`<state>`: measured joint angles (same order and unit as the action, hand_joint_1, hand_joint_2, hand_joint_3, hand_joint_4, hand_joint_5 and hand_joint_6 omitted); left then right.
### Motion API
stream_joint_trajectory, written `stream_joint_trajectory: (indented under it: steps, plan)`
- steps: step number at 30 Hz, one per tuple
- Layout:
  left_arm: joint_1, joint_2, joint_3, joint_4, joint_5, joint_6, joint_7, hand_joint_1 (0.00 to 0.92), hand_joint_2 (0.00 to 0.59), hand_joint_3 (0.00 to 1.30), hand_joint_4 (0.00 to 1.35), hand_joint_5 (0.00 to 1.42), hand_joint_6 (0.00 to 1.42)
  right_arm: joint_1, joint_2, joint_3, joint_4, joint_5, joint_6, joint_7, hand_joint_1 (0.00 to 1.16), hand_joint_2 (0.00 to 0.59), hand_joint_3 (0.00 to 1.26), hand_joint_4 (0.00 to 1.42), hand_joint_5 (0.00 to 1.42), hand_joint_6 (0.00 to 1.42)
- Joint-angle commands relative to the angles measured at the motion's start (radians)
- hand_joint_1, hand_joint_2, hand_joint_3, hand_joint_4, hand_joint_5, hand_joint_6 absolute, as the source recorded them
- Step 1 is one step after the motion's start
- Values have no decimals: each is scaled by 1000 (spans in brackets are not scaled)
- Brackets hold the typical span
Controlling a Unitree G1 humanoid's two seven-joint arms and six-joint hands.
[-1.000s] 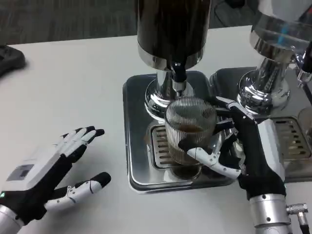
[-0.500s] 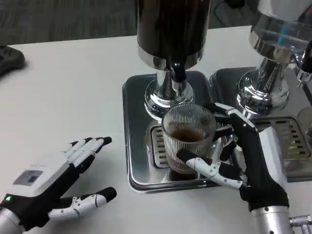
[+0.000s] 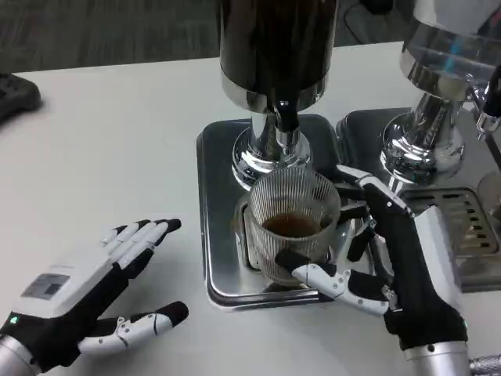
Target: Grasp the cup under the faucet to collect the drink, then remove the cup.
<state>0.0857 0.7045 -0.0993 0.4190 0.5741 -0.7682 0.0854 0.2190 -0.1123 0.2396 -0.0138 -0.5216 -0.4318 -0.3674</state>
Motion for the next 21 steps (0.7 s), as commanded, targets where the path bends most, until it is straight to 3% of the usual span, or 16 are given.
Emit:
stream_joint_trajectory:
  steps: [1,21]
  plan:
    - [27,11,2,-14,21,-7,25,0,201,0,0,0,0,18,4,2,-59,10,-47,0,860,220,484,564,811,1051]
    - [58,19,10,-49,56,-18,109,0,197,0,0,0,0,62,1,2,-107,21,-76,25,848,217,485,582,819,1066]
